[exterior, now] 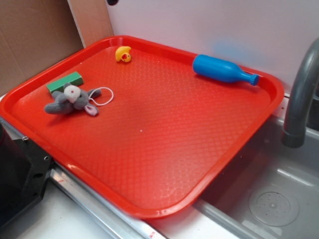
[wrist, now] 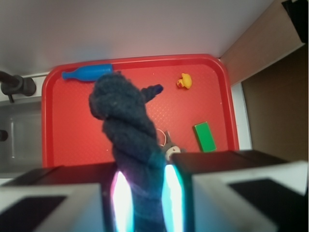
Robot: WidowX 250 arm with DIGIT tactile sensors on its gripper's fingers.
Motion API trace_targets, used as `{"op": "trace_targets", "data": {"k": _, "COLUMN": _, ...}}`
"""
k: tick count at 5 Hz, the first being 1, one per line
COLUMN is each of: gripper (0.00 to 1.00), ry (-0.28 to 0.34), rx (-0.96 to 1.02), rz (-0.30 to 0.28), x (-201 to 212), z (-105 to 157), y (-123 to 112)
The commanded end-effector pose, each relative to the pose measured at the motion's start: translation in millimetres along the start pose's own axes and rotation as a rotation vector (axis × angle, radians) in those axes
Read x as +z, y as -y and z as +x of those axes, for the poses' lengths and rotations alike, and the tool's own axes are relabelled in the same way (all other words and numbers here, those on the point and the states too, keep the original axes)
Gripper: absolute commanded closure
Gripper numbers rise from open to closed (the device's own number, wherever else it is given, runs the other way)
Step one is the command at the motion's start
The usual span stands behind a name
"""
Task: Grab the blue rope.
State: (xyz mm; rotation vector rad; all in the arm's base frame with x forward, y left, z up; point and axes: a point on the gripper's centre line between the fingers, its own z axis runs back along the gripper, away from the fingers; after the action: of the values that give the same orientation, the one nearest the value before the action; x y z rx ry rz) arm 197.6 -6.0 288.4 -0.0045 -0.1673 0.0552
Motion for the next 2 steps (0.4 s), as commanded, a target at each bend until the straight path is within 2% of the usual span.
{"op": "trace_targets", "data": {"k": 1, "gripper": 1.0, "ry": 0.002, "rx": -0.042, "rz": 0.027, "x": -6.9, "z": -19.6, "y": 6.4}}
{"op": "trace_targets", "data": {"k": 2, "gripper": 1.0, "ry": -0.003, "rx": -0.046, "rz": 0.036, "x": -11.7, "z": -18.4, "y": 8.2}}
